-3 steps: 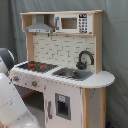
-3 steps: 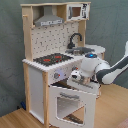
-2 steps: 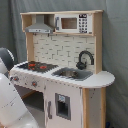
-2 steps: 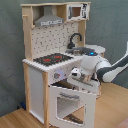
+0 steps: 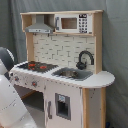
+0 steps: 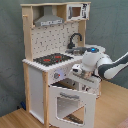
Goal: Play with the kitchen
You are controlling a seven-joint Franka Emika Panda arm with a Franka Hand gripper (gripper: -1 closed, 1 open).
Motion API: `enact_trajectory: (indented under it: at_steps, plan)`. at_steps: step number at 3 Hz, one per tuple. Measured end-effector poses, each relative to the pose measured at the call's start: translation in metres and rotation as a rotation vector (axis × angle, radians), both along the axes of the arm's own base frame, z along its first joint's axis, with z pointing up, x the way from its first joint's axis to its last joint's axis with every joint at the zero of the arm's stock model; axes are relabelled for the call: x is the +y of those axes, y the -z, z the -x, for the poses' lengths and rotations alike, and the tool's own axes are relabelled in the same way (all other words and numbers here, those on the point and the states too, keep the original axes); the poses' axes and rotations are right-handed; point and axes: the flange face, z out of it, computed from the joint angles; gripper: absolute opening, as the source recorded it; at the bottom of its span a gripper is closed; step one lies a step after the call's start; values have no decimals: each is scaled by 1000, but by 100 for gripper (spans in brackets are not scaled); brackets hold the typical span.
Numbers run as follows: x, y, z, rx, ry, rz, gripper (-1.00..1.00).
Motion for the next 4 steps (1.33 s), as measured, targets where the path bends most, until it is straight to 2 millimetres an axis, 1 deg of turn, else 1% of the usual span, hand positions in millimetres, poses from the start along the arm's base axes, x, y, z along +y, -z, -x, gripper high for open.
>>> enact_trajectory:
  at_steps: [2,4]
  plan:
    - [-4,-29,6,-73,1,29,100]
    - [-9,-57,16,-208,18,96,100]
